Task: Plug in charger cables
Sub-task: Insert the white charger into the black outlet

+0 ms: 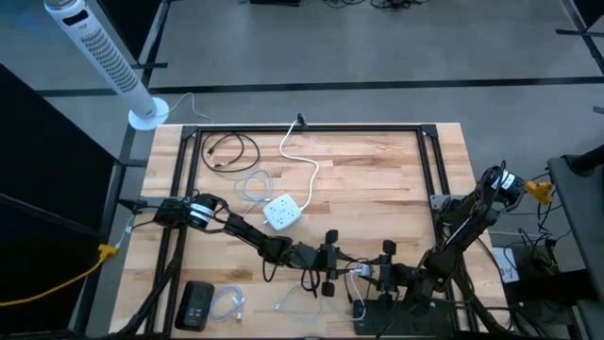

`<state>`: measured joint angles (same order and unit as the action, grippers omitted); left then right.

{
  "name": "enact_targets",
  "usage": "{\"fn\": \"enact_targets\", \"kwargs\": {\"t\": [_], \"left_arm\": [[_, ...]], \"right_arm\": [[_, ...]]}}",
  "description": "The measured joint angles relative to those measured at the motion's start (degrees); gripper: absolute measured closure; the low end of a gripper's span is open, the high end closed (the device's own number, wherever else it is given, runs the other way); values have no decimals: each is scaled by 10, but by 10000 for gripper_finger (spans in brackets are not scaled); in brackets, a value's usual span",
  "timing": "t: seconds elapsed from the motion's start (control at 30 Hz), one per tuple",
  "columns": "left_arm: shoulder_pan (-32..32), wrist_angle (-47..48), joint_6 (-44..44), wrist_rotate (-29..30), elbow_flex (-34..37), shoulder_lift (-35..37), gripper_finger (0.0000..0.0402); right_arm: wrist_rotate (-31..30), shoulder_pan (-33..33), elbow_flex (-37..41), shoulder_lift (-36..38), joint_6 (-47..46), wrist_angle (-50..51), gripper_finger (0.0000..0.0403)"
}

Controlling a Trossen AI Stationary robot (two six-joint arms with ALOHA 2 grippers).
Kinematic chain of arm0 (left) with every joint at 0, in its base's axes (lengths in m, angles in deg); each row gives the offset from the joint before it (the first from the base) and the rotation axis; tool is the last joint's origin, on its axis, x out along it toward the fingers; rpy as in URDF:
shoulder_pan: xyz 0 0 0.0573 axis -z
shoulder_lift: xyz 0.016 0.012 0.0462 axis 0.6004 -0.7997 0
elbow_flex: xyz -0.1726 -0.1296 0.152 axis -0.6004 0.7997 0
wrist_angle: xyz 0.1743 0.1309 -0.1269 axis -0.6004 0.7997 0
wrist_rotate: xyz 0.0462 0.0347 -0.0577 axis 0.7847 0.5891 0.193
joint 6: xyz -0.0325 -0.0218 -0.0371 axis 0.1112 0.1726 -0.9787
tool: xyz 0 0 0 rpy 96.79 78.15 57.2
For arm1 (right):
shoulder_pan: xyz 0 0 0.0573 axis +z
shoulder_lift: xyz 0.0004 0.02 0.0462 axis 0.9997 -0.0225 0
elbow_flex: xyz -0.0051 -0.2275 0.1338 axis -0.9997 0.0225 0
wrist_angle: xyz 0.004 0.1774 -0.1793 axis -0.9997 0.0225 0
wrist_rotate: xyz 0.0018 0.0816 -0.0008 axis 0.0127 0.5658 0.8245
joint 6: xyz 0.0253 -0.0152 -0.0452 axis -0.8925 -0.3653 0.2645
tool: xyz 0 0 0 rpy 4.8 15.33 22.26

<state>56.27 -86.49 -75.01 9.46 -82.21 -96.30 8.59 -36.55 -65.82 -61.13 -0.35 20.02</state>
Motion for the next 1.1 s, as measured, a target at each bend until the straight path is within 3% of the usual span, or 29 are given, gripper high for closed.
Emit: {"fn": "enact_targets", "kwargs": {"t": [0.73, 1.1], "left_arm": [[-1, -8, 2, 2, -19, 1, 310], [2, 15, 4, 10, 17, 29, 310]], "right_arm": [[2, -6, 0, 0, 2, -1, 260], [-9, 102, 0, 2, -111, -6, 260]]}}
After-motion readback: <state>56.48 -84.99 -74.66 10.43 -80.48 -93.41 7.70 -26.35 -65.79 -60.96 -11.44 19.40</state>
